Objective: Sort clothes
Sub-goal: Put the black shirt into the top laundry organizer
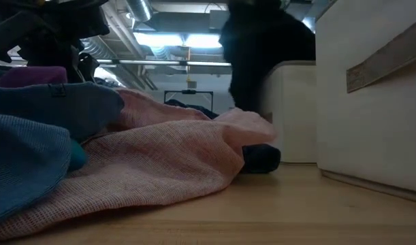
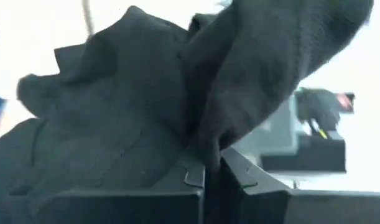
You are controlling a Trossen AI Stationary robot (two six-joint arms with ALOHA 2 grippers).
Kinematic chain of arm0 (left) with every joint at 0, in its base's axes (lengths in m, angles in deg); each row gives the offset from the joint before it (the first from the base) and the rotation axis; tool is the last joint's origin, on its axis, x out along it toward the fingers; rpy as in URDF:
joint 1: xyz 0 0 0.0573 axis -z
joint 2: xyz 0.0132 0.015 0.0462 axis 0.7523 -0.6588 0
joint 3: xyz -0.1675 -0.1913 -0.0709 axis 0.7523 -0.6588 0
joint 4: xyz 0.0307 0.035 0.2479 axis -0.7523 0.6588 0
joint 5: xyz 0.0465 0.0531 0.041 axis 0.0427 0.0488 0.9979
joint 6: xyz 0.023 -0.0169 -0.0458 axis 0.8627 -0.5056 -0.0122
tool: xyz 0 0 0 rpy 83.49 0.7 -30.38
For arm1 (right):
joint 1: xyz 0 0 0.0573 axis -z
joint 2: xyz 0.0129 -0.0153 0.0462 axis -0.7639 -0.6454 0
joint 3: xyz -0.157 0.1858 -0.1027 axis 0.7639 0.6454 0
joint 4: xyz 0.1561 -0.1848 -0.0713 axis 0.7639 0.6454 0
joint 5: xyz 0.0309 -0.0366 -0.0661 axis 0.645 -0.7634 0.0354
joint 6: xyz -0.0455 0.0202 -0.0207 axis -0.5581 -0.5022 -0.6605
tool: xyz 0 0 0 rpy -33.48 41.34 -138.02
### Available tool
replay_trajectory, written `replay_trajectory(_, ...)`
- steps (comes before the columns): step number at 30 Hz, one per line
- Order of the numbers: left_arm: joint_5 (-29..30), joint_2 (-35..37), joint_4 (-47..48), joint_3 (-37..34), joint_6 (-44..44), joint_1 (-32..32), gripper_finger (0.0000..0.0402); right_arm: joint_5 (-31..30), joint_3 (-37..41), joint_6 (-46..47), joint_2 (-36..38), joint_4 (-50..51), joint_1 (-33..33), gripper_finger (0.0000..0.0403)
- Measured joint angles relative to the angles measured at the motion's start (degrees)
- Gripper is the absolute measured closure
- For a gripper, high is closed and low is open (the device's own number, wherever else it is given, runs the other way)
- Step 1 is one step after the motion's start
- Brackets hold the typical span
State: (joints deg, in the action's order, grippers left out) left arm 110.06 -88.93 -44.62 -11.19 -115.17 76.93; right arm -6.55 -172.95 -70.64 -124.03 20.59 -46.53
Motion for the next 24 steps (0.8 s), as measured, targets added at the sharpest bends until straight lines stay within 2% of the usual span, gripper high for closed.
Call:
replay_trajectory(4,0.00,0.00,-0.04,0.00,-0.02,0.00,0.0229,-5.28,-0.60,3.11,5.42,2.31,3.98,0.0382)
replay_trajectory(11,0.00,0.00,0.11,0.00,0.02,0.00,0.0229,-5.69,-0.31,15.24,12.74,11.80,12.22,0.0391)
replay_trajectory(17,0.00,0.00,-0.04,0.00,0.06,0.00,0.0229,-1.39,5.89,21.36,18.41,11.57,19.19,0.0387)
replay_trajectory(24,0.00,0.00,-0.13,0.00,0.06,0.00,0.0229,11.66,19.47,24.06,20.18,10.28,27.82,0.0385)
